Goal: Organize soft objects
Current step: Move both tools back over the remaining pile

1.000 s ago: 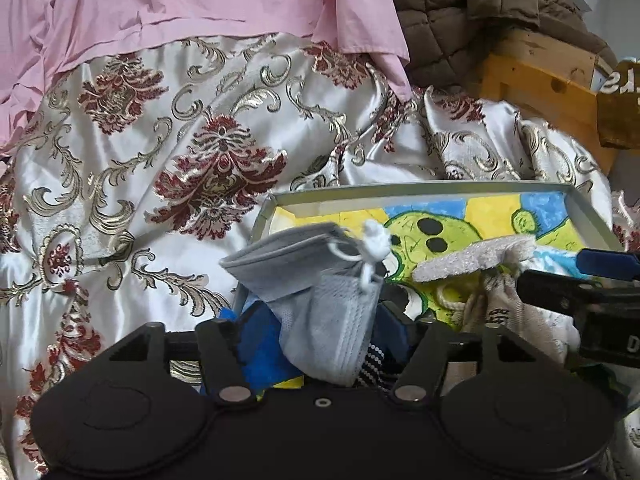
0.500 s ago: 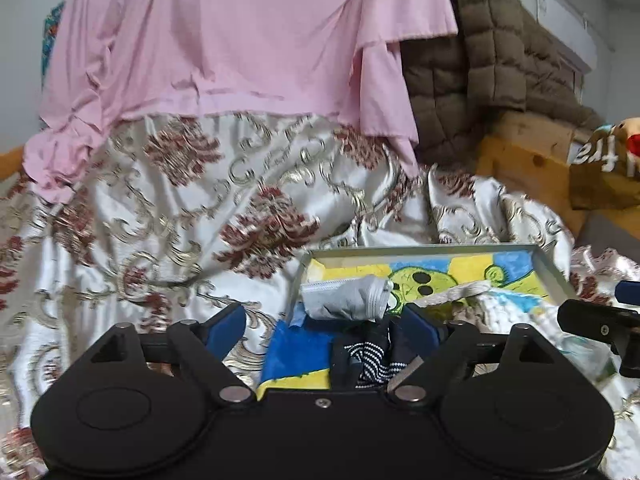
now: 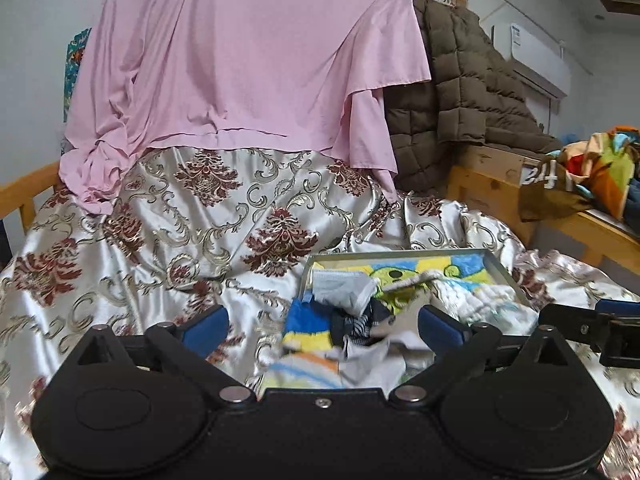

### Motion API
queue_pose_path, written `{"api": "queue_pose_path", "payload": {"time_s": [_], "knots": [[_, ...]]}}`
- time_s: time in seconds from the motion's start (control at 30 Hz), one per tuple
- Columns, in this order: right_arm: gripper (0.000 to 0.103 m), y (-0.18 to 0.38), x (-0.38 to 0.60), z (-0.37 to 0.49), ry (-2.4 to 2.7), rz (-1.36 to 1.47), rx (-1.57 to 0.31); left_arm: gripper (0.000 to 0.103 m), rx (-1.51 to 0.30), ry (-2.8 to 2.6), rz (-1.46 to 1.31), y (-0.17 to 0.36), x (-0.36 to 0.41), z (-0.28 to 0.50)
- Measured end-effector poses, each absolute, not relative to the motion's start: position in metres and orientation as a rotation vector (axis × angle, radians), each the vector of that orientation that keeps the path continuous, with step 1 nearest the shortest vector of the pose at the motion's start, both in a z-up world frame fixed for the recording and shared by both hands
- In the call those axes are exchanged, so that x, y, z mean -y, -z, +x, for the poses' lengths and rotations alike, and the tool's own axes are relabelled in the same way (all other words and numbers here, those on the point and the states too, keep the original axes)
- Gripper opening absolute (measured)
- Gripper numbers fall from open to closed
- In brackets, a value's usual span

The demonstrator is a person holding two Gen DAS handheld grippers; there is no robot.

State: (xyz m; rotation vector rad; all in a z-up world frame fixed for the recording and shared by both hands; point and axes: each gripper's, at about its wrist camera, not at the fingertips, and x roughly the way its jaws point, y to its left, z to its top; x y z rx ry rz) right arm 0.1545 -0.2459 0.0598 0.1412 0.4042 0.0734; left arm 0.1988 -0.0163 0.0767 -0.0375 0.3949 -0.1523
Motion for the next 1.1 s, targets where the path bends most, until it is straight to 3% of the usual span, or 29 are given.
{"api": "queue_pose_path", "payload": {"time_s": [0.63, 1.1], "knots": [[0.103, -0.02, 0.187, 0.035, -0.026, 0.031, -0.33, 0.102, -0.428, 0.157, -0.015, -0.041, -0.029, 0.088], [0.103, 0.04, 0.181, 0.018, -0.064, 0.013, -0.518, 0.102, -0.576, 0.221, 0.053, 0.0, -0.036, 0.084]]}}
